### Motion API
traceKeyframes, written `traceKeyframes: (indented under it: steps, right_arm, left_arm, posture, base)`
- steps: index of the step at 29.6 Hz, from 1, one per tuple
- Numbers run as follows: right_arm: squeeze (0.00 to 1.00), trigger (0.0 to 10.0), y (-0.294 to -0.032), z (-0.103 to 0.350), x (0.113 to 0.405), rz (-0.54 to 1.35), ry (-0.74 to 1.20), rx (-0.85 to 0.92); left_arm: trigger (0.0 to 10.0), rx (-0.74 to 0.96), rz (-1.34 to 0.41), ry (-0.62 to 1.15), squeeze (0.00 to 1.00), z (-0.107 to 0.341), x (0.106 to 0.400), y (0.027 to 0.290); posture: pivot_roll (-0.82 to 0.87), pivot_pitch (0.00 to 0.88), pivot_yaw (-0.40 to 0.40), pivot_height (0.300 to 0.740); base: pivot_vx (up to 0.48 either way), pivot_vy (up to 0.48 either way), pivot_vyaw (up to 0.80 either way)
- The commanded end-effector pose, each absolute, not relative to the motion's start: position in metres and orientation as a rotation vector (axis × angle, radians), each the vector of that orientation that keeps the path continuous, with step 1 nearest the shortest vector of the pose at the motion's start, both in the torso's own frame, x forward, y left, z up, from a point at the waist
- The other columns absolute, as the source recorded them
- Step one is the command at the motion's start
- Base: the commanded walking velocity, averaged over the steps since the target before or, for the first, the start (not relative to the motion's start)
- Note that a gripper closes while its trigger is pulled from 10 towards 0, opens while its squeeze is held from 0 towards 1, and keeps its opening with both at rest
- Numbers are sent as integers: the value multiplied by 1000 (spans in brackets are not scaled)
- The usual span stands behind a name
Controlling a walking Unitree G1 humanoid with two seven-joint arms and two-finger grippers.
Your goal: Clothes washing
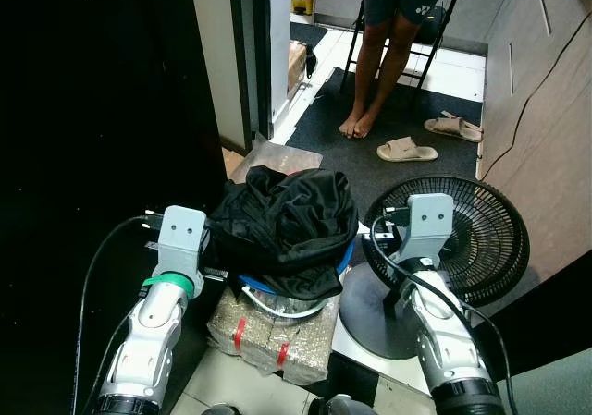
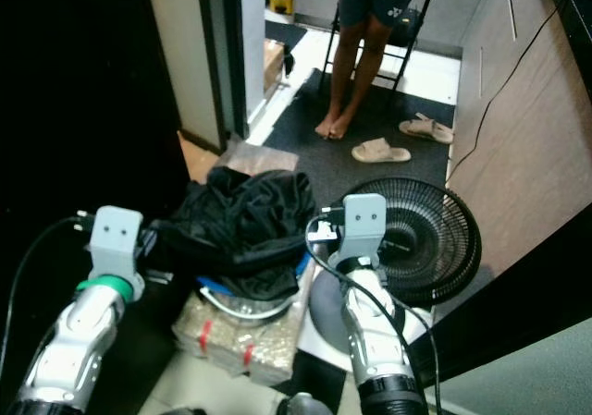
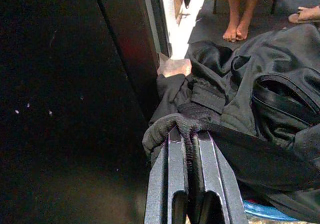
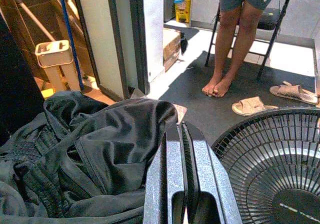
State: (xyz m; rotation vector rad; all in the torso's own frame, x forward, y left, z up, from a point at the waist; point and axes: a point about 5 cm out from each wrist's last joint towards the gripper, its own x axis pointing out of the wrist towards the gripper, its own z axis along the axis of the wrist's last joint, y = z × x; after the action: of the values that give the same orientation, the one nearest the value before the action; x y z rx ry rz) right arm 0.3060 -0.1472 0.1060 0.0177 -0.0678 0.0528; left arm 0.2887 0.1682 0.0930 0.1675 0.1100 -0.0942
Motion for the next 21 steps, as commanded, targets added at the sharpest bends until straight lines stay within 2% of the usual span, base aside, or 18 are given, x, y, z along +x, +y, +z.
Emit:
traceKeyframes:
  steps: [1, 21]
  right_arm:
    - [0, 10000, -148, 105, 304, 53, -67, 12]
    - [0, 10000, -148, 104, 303, 54, -64, 11]
  left_arm:
    - [10000, 179, -101, 116, 0, 90, 286, 169]
    - [10000, 181, -100, 118, 0, 90, 285, 168]
  posture:
    - [-42, 0, 39, 740]
    - [-42, 0, 37, 740]
  base:
    - [0, 0, 0]
    - [0, 0, 0]
